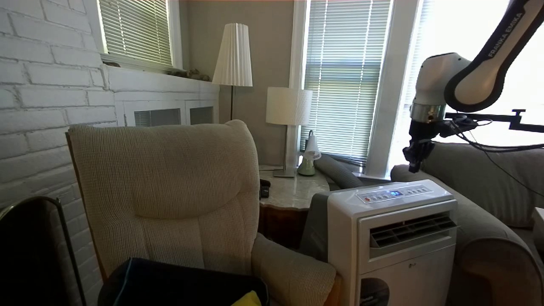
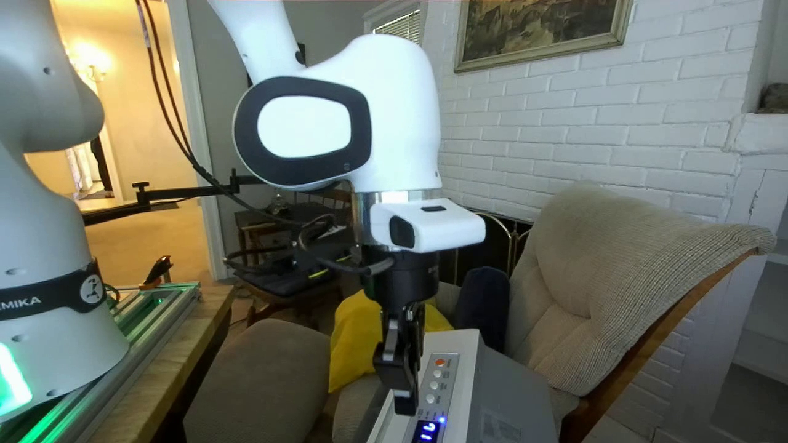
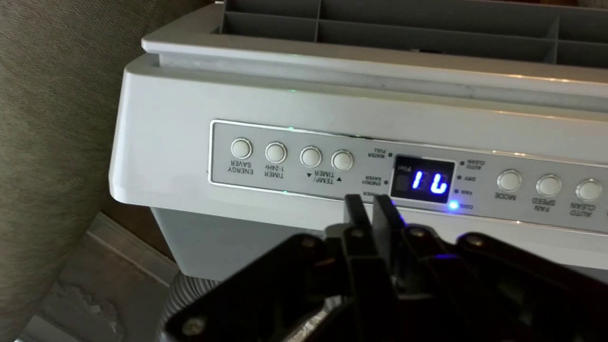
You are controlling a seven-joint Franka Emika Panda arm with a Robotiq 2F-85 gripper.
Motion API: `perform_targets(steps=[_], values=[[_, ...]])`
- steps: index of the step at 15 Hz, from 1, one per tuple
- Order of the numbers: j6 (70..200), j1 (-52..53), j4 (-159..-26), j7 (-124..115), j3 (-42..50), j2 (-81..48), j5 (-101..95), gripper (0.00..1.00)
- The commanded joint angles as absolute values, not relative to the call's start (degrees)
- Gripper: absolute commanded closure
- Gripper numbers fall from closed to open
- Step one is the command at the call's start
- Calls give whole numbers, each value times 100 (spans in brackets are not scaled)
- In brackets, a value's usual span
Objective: Turn on the air conditioner, then press some random buttons
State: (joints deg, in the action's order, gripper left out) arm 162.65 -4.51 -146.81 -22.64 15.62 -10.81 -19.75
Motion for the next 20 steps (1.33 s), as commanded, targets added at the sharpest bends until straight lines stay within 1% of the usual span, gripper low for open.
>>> perform_targets(steps=[1,11,20], values=[[16624,-384,-14688,-2289,1739,-1417,-1929,100],[17246,-225,-14680,-1939,1867,-1975,-1441,100],[17382,-140,-14616,-1604,1850,-2276,-915,100]])
